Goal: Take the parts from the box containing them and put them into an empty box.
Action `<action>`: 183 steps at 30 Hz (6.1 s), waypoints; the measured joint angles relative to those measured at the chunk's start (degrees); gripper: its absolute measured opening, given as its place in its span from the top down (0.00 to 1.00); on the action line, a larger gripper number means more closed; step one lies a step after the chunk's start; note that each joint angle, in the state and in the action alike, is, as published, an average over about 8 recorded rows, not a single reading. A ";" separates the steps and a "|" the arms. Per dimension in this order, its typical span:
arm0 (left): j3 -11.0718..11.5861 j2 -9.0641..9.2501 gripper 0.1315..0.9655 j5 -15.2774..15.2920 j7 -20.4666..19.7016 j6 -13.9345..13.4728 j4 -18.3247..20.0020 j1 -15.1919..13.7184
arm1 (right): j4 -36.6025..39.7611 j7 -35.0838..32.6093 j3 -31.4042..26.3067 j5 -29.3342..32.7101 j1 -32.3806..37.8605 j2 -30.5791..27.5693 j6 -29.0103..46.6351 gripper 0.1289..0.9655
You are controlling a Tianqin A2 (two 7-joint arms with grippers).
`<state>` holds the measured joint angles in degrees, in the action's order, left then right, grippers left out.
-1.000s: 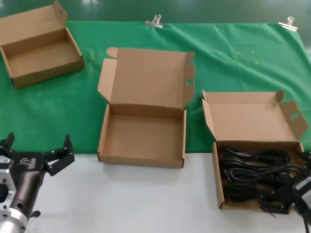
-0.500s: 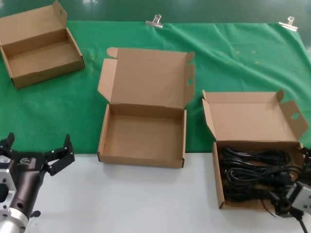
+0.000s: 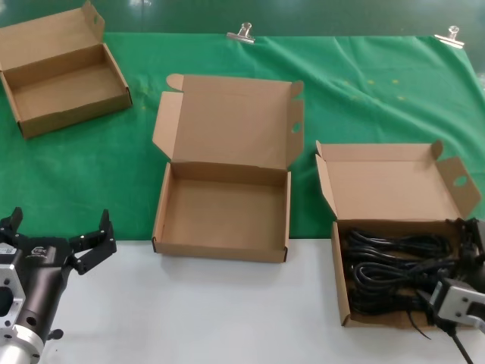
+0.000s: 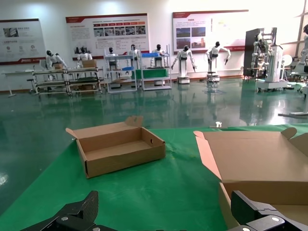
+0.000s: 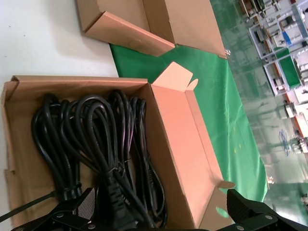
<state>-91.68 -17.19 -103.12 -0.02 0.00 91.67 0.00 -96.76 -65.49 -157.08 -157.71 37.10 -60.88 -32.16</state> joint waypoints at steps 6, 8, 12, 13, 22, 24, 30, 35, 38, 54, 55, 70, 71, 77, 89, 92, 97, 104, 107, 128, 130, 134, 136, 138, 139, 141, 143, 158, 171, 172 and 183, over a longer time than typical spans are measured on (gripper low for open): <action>0.00 0.00 0.00 0.00 0.00 0.00 0.00 0.00 | 2.72 -2.48 -0.50 -0.02 1.62 2.26 0.92 0.00; 0.00 0.00 0.00 0.00 0.00 0.00 0.00 0.00 | 3.76 -3.18 -0.56 -0.02 1.92 3.10 1.44 0.00; 0.00 0.00 0.00 0.00 0.00 0.00 0.00 0.00 | 5.75 -4.39 -0.63 -0.02 2.16 4.73 2.56 0.00; 0.00 0.00 0.00 0.00 0.00 0.00 0.00 0.00 | 6.17 -4.65 -0.63 -0.02 2.17 5.08 2.82 0.00; 0.00 0.00 0.00 0.00 0.00 0.00 0.00 0.00 | 8.63 -6.14 -0.65 -0.02 2.15 6.89 4.38 0.00; 0.00 0.00 0.00 0.00 0.00 0.00 0.00 0.00 | 9.19 -6.50 -0.65 -0.02 2.29 7.14 4.61 0.00; 0.00 0.00 0.00 0.00 0.00 0.00 0.00 0.00 | 10.98 -7.64 -0.66 -0.02 2.83 7.79 5.24 0.00; 0.00 0.00 0.00 0.00 0.00 0.00 0.00 0.00 | 12.16 -8.07 -0.65 -0.02 3.16 8.28 5.73 0.00; 0.00 0.00 0.00 0.00 0.00 0.00 0.00 0.00 | 12.60 -8.18 -0.65 -0.02 3.28 8.55 5.92 0.01; 0.00 0.00 0.00 0.00 0.00 0.00 0.00 0.00 | 12.98 -8.74 -0.65 -0.02 3.39 9.16 6.34 0.15; 0.00 0.00 0.00 0.00 0.00 0.00 0.00 0.00 | 12.95 -8.77 -0.65 -0.02 3.39 9.13 6.34 0.15; 0.00 0.00 0.00 0.00 0.00 0.00 0.00 0.00 | 12.39 -8.44 -0.65 -0.02 3.10 8.35 6.39 0.50; 0.00 0.00 0.00 0.00 0.00 0.00 0.00 0.00 | 12.37 -8.40 -0.65 -0.02 3.06 8.33 6.41 0.53; 0.00 0.00 0.00 0.00 0.00 0.00 0.00 0.00 | 12.34 -8.18 -0.65 -0.02 2.93 8.28 6.53 0.67; 0.00 0.00 0.00 0.00 0.00 0.00 0.00 0.00 | 10.09 -8.05 -0.65 -0.02 2.78 7.53 5.44 0.86; 0.00 0.00 0.00 0.00 0.00 0.00 0.00 0.00 | 7.97 -8.09 -0.65 -0.02 2.88 6.77 4.32 0.88; 0.00 0.00 0.00 0.00 0.00 0.00 0.00 0.00 | 3.31 -8.14 -0.65 -0.02 3.70 5.20 1.75 0.88; 0.00 0.00 0.00 0.00 0.00 0.00 0.00 0.00 | -2.40 -8.81 -0.65 -0.02 6.54 5.94 -1.18 0.88; 0.00 0.00 0.00 0.00 0.00 0.00 0.00 0.00 | -3.03 -10.25 -0.65 -0.02 7.75 8.40 -1.50 0.88; 0.00 0.00 0.00 0.00 0.00 0.00 0.00 0.00 | 22.00 -23.09 -0.66 -0.02 12.75 36.72 8.39 0.89; 0.00 0.00 0.00 0.00 0.00 0.00 0.00 0.00 | 25.04 -23.57 -0.65 -0.02 13.01 38.37 9.72 0.89; 0.00 0.00 0.00 0.00 0.00 0.00 0.00 0.00 | 29.60 -23.93 -0.65 -0.02 13.47 40.66 11.90 0.89; 0.00 0.00 0.00 0.00 0.00 0.00 0.00 0.00 | 31.42 -23.89 -0.65 -0.02 13.70 41.51 12.91 0.89; 0.00 0.00 0.00 0.00 0.00 0.00 0.00 0.00 | 32.77 -23.71 -0.65 -0.02 13.91 42.14 13.79 0.89; 0.00 0.00 0.00 0.00 0.00 0.00 0.00 0.00 | 33.31 -23.59 -0.65 -0.02 14.01 42.39 14.18 0.89; 0.00 0.00 0.00 0.00 0.00 0.00 0.00 0.00 | 34.20 -23.30 -0.65 -0.02 14.18 42.80 14.89 0.89; 0.00 0.00 0.00 0.00 0.00 0.00 0.00 0.00 | 34.69 -22.99 -0.65 -0.02 14.28 43.03 15.39 0.89; 0.00 0.00 0.00 0.00 0.00 0.00 0.00 0.00 | 33.75 -21.44 -0.66 -0.02 13.87 41.77 16.12 0.75; 0.00 0.00 0.00 0.00 0.00 0.00 0.00 0.00 | 21.72 -15.00 -0.66 -0.02 13.34 34.16 12.60 0.49; 0.00 0.00 0.00 0.00 0.00 0.00 0.00 0.00 | 20.36 -13.99 -0.66 -0.02 13.21 33.25 12.24 0.46; 0.00 0.00 0.00 0.00 0.00 0.00 0.00 0.00 | 15.64 -6.69 2.30 2.41 10.48 30.87 12.25 0.26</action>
<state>-91.68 -17.19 -103.12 -0.02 0.00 91.67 0.00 -81.12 -72.18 -154.78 -155.31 47.58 -30.00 -19.92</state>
